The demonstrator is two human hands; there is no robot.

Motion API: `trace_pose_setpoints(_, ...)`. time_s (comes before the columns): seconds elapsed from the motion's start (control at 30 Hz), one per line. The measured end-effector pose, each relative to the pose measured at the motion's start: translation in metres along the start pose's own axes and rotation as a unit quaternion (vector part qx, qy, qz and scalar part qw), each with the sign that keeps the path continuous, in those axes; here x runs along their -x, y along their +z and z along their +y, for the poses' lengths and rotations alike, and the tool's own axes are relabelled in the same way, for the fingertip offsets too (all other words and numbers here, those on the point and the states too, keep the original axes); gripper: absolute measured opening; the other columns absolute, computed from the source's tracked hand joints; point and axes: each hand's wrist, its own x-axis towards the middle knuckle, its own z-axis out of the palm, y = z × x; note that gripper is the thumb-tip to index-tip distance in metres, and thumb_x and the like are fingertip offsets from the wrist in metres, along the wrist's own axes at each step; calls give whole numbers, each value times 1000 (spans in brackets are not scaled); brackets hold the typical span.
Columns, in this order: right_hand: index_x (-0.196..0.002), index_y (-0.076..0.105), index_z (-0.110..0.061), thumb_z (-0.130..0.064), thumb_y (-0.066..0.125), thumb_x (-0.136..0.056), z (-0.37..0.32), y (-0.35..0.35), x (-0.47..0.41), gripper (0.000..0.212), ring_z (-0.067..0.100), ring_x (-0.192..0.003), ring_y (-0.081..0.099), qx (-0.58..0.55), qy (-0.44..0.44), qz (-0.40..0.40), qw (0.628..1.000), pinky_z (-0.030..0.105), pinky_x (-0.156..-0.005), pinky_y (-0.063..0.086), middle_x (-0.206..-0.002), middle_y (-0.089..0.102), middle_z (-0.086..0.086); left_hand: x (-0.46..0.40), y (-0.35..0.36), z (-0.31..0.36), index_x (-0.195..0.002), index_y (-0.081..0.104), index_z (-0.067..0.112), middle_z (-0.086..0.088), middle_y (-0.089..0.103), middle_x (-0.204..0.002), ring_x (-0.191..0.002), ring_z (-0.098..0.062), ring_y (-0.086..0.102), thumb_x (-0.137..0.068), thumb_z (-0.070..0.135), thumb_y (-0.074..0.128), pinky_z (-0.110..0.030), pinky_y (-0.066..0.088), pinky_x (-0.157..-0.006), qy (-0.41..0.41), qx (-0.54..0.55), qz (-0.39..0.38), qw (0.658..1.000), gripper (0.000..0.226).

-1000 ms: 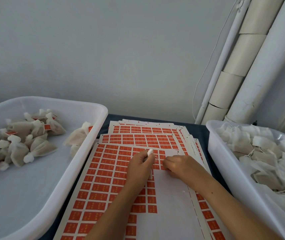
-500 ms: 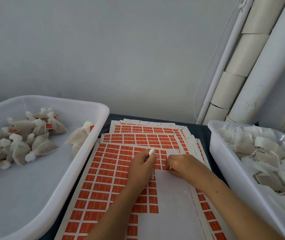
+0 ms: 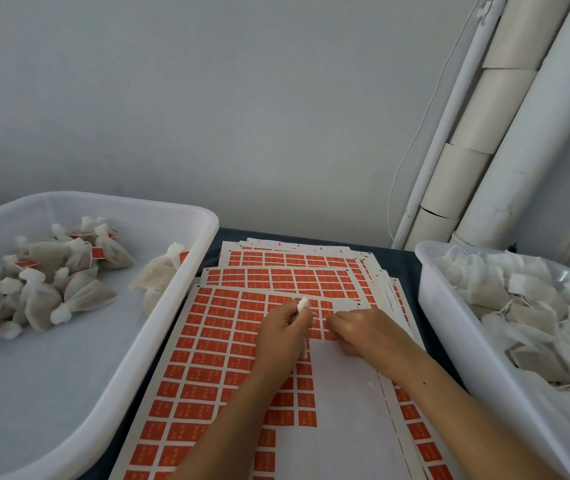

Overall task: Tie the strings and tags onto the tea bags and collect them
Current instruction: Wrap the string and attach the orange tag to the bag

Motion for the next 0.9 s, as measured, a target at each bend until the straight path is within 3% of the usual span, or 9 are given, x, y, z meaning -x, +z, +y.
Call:
trace_pose_setpoints(0.13,-119,53,-23,-25,49,-96,3,-5,-5,24,15,-102,62,-27,42,-18,999,18,-91,43,-126,58,-4,-1,1,-1,-65,56,17,1,53,-59,-56,-10,46,-97,24,48,-14,40,-53,-4,-8,1,1000,33)
trace_pose_setpoints(0.33,-114,54,-24,-24,53,-94,4,-6,-5,20,14,-102,61,-7,32,-65,997,18,-91,42,-121,59,-5,-1,1,0,-67,56,14,-5,56,-64,-60,-17,50,-97,25,48,-21,42,-59,0,4,-2,1000,33)
trace_pose_setpoints(0.47,-114,51,-27,-25,54,-93,6,-1,-15,21,14,-96,61,-5,71,-94,993,15,-77,37,-117,58,-7,-1,0,-1,-68,57,13,-4,56,-64,-60,-16,49,-96,25,49,-21,43,-60,-1,-3,6,1000,32)
trace_pose_setpoints(0.57,-98,49,-27,-25,53,-90,9,10,-28,9,15,-77,57,-54,94,-126,986,17,-61,38,-93,58,-9,-1,1,-2,-68,58,14,-2,55,-62,-58,-14,49,-96,25,49,-19,43,-58,3,-4,5,1000,32)
trace_pose_setpoints(0.63,-93,36,-37,-25,58,-87,7,20,-39,25,12,-64,50,-52,206,-176,961,17,-48,30,-76,42,-15,-1,1,-2,-66,57,15,0,55,-60,-57,-12,49,-96,24,49,-17,43,-57,3,-4,7,1000,33)
trace_pose_setpoints(0.7,-93,33,-44,-25,62,-82,6,31,-49,36,10,-61,49,-75,274,-186,941,19,-44,25,-71,35,-18,-1,1,-2,-65,57,17,2,54,-60,-56,-10,49,-96,24,49,-16,43,-57,3,-3,8,1000,33)
trace_pose_setpoints(0.77,-88,27,-49,-25,66,-77,12,41,-50,47,9,-57,47,-69,270,-172,945,17,-41,23,-70,33,-21,-1,1,-1,-64,56,20,5,55,-58,-54,-6,49,-96,24,49,-12,43,-56,5,-1,7,1000,33)
trace_pose_setpoints(0.83,-86,20,-51,-26,71,-74,15,47,-44,58,7,-49,41,-15,205,-144,968,14,-40,16,-71,36,-24,0,0,-1,-63,56,22,10,54,-55,-51,-4,49,-97,23,49,-9,42,-54,8,1,8,1000,34)
trace_pose_setpoints(0.9,-93,25,-48,-28,72,-74,15,46,-39,55,6,-43,35,16,166,-127,978,11,-40,12,-74,38,-22,0,0,0,-63,56,22,10,54,-54,-51,-4,49,-97,23,49,-10,43,-54,8,5,7,1000,34)
